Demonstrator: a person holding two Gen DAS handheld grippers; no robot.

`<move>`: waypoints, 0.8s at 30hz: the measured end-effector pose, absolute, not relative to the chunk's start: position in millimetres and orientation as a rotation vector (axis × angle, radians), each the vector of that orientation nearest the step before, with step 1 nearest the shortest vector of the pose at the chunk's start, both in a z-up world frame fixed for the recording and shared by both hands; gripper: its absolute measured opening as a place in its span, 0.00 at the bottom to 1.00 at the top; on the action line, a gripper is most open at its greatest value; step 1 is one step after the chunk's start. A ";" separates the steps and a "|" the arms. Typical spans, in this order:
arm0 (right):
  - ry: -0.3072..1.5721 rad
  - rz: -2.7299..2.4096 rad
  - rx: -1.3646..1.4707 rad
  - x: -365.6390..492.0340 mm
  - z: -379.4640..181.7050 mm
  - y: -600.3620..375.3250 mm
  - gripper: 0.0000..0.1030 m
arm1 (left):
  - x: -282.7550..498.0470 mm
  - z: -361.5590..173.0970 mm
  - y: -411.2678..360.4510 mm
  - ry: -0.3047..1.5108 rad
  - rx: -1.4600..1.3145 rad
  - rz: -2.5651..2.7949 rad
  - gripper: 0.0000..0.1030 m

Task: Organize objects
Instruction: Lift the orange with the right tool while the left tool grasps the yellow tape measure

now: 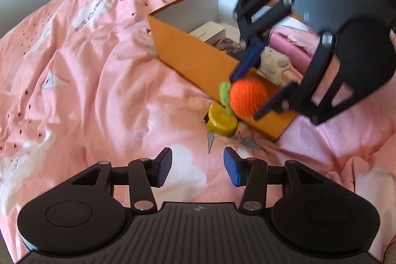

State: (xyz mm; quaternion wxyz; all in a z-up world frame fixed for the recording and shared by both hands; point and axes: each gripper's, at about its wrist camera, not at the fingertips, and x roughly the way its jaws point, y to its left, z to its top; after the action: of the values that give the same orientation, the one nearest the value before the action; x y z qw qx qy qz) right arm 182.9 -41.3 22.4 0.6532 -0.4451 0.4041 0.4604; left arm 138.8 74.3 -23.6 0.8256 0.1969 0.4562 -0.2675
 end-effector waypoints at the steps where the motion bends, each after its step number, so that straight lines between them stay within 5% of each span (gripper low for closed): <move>1: 0.905 1.026 -0.996 185.4 31.1 -46.6 0.41 | 140.3 -24.4 70.5 0.959 0.431 -0.580 0.54; 12: 0.930 0.818 -0.954 223.1 36.2 -124.5 0.41 | 160.8 -65.5 27.9 0.898 0.625 -0.743 0.74; 24: 0.973 0.736 -0.813 265.7 18.9 -180.4 0.41 | 180.9 -117.8 -9.8 0.900 0.846 -0.828 0.77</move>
State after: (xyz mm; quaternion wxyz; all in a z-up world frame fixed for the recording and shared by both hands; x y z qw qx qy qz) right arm 265.7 -180.4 18.9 0.7433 -0.3709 0.4441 0.3358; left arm 180.9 -9.8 -117.8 0.7361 0.3849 0.4098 -0.3768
